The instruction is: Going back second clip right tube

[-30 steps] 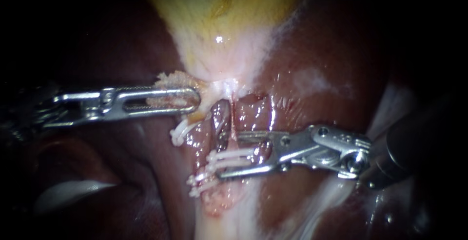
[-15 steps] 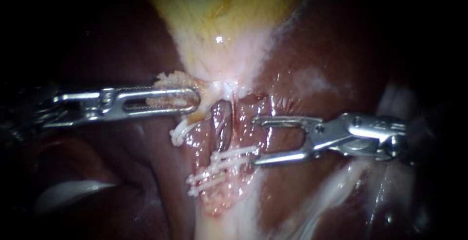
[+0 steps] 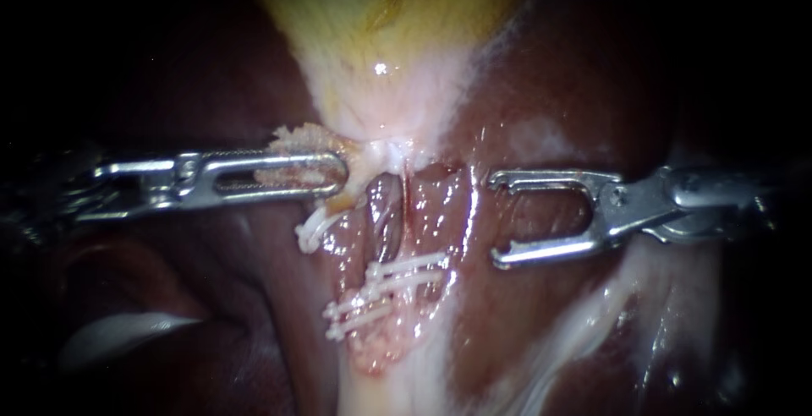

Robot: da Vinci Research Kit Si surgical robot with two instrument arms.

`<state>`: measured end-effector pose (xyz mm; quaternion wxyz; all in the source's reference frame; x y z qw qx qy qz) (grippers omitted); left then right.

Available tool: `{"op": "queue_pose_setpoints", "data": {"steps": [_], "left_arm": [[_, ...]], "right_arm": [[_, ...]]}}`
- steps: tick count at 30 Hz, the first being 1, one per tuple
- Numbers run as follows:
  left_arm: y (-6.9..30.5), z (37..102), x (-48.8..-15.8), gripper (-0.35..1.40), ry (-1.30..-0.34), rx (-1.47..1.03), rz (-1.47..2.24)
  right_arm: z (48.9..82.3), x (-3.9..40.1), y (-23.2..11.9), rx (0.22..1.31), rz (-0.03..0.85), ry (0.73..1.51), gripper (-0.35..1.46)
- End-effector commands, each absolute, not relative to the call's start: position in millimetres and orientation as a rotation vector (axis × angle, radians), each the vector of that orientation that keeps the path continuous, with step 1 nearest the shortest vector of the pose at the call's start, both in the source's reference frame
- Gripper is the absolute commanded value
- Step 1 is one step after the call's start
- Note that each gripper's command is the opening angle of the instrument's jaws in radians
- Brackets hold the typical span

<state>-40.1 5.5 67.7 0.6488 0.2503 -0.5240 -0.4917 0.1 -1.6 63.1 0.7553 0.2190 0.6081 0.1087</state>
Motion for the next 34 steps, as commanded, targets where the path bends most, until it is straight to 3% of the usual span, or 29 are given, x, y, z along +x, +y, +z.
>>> {"op": "queue_pose_setpoints", "data": {"steps": [1, 18, 34], "left_arm": [[5.5, 67.8, -40.2, -0.35, -1.191, 0.568, -1.117], [5.9, 72.9, -43.3, -0.35, -1.184, 0.556, -1.105], [5.9, 73.6, -44.0, -0.35, -1.177, 0.559, -1.099]], "right_arm": [[63.1, 0.1, -1.6, 0.478, 0.237, 1.327, 0.50], [63.0, -0.1, -1.8, 0.479, 0.236, 1.327, 0.50], [62.9, 0.0, -1.9, 0.471, 0.226, 1.329, 0.50]]}}
